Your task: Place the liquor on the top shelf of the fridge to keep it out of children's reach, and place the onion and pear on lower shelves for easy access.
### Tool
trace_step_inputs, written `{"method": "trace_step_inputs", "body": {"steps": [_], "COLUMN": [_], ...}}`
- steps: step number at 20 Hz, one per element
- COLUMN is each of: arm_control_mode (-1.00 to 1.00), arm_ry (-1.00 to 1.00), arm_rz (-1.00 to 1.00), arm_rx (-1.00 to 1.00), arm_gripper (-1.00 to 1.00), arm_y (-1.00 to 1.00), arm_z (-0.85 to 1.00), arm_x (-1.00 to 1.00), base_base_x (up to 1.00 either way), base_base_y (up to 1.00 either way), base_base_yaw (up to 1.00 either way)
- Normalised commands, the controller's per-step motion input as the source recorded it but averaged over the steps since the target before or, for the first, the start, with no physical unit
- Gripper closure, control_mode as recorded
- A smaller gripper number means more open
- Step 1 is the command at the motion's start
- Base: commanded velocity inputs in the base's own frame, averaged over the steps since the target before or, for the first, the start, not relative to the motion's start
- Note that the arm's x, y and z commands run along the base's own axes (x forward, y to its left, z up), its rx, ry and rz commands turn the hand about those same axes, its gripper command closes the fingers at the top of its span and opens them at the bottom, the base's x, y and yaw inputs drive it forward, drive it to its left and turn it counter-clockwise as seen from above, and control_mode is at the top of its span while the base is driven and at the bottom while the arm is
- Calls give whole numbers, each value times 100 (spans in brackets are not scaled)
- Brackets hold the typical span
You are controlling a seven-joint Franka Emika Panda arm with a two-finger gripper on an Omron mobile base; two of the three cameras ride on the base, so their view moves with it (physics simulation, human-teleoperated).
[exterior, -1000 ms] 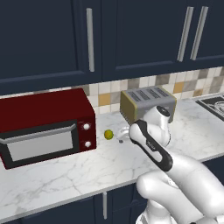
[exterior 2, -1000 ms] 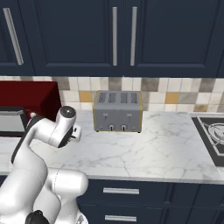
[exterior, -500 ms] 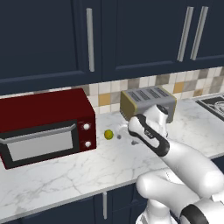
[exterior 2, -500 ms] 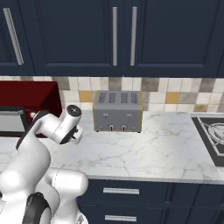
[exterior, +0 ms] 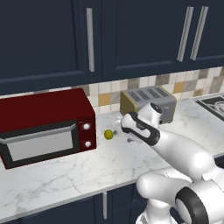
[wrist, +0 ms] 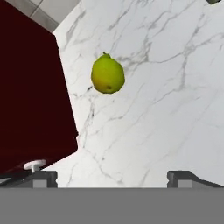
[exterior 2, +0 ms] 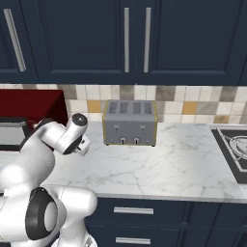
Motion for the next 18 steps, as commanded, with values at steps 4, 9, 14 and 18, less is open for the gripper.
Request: {"method": "trace_step_inputs", "body": {"steps": [4,9,14,18], "arm_control_mode": [-100,-100,-100,-100], "arm_ry": [0,0,0,0], "arm_rz": [-10,-8,-4,-1], "arm_rx": [0,0,0,0], "arm_gripper": [-100,-100,-100,-100], "arm_y": [4,0,0,0], "arm_z": [-4,-10,-18,-17], "arm_x": [27,31,28,23], "base_base_x": [0,0,0,0], "base_base_y": [0,0,0,0], "base_base_yaw": [0,0,0,0]}}
